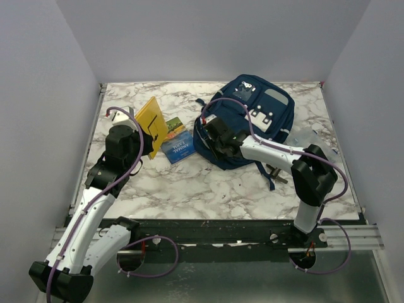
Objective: Pack the student bag
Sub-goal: Place the book in the student bag.
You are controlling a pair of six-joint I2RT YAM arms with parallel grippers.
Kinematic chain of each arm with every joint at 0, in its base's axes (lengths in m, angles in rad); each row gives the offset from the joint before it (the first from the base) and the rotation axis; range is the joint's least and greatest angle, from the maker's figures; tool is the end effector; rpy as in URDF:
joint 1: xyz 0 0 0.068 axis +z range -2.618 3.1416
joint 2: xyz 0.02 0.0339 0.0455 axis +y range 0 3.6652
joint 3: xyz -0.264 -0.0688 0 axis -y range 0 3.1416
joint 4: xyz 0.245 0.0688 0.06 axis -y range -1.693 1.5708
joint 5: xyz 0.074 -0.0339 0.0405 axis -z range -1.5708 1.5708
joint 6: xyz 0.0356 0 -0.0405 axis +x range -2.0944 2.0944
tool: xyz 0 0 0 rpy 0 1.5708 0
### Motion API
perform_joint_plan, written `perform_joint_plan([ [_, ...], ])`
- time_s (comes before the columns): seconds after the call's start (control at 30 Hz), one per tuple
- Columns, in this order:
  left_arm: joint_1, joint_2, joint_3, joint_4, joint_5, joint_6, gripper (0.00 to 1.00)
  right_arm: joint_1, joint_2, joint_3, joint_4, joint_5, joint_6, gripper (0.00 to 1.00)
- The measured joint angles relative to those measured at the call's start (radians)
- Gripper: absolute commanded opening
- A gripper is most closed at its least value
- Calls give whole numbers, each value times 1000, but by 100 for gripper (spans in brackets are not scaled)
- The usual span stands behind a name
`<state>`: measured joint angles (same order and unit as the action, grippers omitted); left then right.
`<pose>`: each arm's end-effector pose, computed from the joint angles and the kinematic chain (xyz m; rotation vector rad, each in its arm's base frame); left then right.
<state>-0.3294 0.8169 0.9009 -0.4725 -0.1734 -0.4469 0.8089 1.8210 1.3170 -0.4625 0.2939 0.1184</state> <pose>0.1717 -0.0522 0.3450 -0.2299 1.9552 -0.3412 0.2769 0.2753 0.2146 -0.7302 2.3678 0.0173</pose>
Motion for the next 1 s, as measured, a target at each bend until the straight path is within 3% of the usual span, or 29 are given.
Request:
perform_joint_plan([
  [0.13, 0, 0, 0, 0, 0, 0, 0, 24, 33, 8, 19, 57, -20, 45],
  [0.17, 0, 0, 0, 0, 0, 0, 0, 30, 42, 12, 21, 78, -25, 41],
  [0.27, 0, 0, 0, 0, 1, 0, 0, 42, 72, 27, 26, 142, -37, 6],
  [0.3, 0, 0, 0, 0, 1, 0, 0, 47, 82, 32, 27, 164, -39, 1],
  [0.6, 0, 4, -2, 0, 31, -19, 0, 55, 73, 74, -3, 257, -12, 0],
  [0.87, 8, 20, -4, 0, 122, -120, 0, 40, -115, 127, -11, 320, -11, 1],
  [1.0, 32, 23, -32, 32, 243, -234, 0, -15, -185, 140, 3, 286, 24, 1],
])
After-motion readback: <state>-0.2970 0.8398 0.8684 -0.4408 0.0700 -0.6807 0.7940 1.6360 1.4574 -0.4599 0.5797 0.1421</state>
